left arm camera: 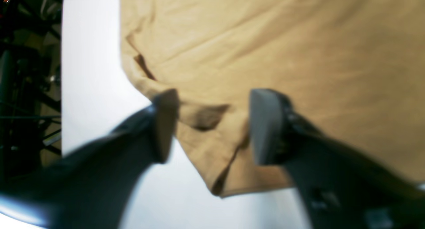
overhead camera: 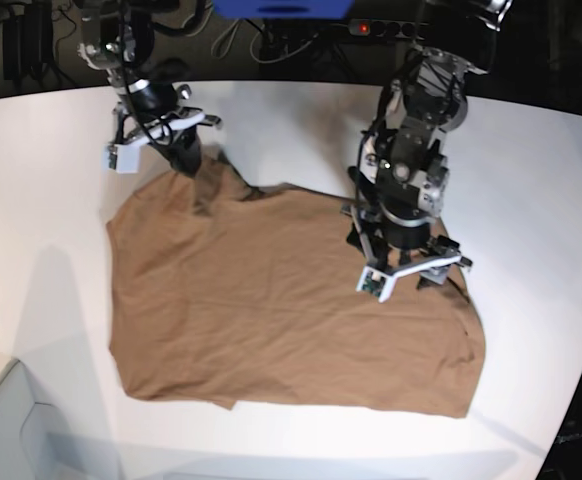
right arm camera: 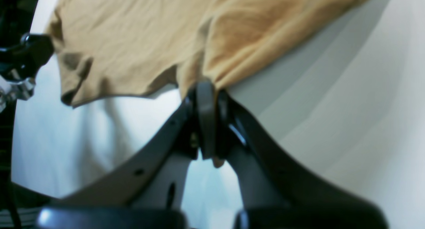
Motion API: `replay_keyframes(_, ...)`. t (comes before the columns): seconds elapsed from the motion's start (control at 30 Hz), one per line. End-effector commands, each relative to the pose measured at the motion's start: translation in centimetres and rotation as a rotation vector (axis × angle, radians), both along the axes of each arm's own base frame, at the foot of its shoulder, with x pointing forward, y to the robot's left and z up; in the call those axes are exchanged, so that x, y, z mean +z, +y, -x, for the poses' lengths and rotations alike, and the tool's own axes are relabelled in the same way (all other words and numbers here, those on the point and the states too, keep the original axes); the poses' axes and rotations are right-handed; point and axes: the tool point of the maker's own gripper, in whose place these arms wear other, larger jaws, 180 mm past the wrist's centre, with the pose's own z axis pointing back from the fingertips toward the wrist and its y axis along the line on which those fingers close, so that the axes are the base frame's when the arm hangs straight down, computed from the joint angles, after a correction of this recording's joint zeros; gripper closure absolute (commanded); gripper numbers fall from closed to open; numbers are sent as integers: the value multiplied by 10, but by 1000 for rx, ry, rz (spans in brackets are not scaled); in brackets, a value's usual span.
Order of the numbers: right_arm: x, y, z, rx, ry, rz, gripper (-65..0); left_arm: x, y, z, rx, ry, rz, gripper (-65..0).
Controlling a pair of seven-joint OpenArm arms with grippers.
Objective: Layout the t-shirt on the table in an organized manner, then fold the t-shirt properly
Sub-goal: 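Move the left gripper inward and grasp the shirt edge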
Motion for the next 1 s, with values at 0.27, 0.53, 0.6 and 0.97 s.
replay_keyframes(0.27, 12, 1, -7, -1, -50, -8, 0, 16, 67, -4, 319, -81, 239, -450)
replay_keyframes(0.53, 12, 11, -6, 25, -51, -21, 0, -29, 75, 0, 522, 12, 842, -450)
replay_keyframes(0.6, 12, 13, -6, 32, -51, -21, 0, -36, 70, 3, 519, 32, 939, -450)
replay_keyframes(0.97, 15, 13, -12, 52, -67, -8, 0, -45, 46, 4, 496, 34, 1059, -449)
